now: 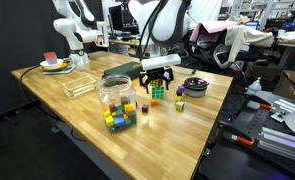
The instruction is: Stack the orange cube on the Rubik's cube
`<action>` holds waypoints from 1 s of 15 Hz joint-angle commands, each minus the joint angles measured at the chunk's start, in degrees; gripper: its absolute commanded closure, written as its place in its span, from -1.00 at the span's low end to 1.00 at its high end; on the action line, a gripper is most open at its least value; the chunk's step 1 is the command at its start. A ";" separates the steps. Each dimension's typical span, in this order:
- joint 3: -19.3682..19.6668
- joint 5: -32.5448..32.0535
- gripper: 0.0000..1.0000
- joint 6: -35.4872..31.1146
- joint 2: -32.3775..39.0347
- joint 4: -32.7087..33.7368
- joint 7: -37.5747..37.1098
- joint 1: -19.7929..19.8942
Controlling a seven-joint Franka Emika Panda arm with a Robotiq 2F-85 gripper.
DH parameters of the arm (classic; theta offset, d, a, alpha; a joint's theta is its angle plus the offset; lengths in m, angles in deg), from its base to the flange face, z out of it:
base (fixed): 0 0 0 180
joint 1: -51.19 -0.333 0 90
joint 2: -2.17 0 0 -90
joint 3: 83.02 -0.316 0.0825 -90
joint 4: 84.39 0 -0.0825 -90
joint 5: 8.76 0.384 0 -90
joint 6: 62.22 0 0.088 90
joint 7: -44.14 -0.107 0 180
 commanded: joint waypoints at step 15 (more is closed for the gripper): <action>-0.46 7.13 -1.00 -7.56 5.74 3.02 4.19 0.66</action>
